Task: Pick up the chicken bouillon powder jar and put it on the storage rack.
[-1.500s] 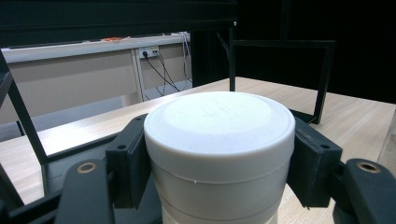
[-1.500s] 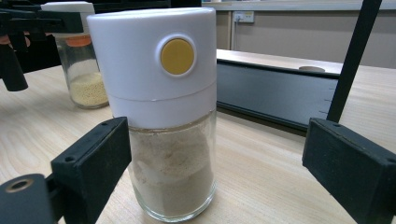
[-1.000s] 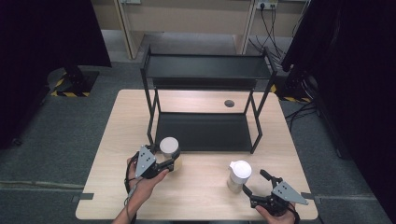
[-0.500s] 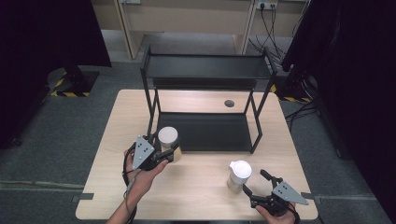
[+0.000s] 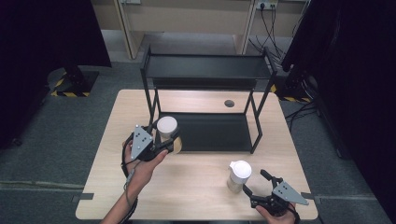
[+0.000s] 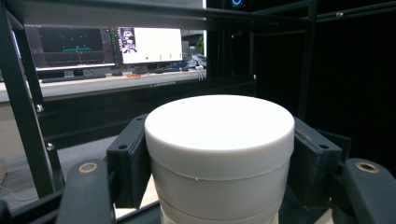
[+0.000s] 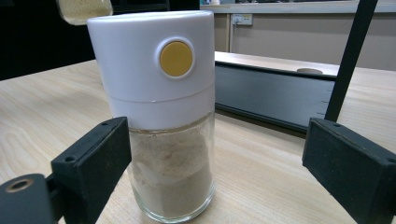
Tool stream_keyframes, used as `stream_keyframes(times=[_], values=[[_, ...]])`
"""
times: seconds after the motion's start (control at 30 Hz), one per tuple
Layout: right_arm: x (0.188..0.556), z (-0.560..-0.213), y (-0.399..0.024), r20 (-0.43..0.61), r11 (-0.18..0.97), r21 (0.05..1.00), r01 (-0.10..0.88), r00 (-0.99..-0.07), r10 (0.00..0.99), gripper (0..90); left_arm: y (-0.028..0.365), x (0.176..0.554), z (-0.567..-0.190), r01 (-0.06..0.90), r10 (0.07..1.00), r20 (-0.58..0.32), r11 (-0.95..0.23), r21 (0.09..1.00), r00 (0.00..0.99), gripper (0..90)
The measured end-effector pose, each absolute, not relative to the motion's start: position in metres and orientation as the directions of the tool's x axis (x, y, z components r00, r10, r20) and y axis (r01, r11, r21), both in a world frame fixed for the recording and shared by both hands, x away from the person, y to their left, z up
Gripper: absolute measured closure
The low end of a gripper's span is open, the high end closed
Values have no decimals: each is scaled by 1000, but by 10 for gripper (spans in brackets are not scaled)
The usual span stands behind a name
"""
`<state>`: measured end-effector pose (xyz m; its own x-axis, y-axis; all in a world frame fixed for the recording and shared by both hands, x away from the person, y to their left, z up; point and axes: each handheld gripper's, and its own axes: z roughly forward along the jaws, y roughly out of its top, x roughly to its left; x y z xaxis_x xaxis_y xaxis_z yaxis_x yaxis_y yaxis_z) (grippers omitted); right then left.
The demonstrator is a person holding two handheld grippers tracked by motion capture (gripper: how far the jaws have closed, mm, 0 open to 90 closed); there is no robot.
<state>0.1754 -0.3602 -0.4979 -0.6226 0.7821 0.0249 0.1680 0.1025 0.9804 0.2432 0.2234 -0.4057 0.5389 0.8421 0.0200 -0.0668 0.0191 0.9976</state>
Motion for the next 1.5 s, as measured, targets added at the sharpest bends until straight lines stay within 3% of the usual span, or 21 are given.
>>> stream_keyframes(times=[1.5], values=[[175, -499, -361, 29, 95, 982, 166, -621, 783, 81, 211, 266, -322, -153, 888, 25, 51, 987, 460, 329]])
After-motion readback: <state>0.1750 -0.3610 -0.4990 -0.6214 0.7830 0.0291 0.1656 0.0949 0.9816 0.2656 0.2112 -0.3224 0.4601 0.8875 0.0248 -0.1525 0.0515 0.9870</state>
